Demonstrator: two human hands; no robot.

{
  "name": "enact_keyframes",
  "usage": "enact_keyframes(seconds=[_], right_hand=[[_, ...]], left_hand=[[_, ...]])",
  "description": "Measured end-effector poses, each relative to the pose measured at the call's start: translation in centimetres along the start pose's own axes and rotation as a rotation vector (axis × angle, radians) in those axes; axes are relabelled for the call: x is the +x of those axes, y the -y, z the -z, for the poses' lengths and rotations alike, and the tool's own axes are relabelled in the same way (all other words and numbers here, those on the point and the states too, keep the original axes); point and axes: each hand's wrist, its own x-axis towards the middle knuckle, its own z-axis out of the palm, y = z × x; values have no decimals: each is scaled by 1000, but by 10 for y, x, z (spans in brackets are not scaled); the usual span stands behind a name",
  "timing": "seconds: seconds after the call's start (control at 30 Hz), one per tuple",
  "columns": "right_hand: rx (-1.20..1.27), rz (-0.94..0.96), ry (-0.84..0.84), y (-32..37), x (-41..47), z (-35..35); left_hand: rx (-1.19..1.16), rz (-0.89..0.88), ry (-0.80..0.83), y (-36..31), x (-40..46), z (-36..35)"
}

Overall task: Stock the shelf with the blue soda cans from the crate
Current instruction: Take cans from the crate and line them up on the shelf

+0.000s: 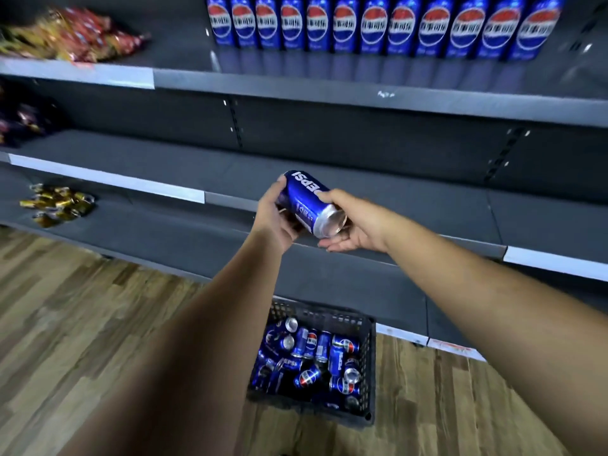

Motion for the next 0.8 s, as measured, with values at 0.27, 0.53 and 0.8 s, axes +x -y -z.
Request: enact_keyframes(seconds=[0.27,0.53,0.8], right_hand=[[509,41,163,-38,-2,-1],[787,141,353,-49,9,-8],[810,263,420,-31,0,-1]], left_hand=[[221,-210,-76,-10,-17,-11],[384,-340,-10,-24,-31,-22],[418,-451,91,-49,-48,-44]])
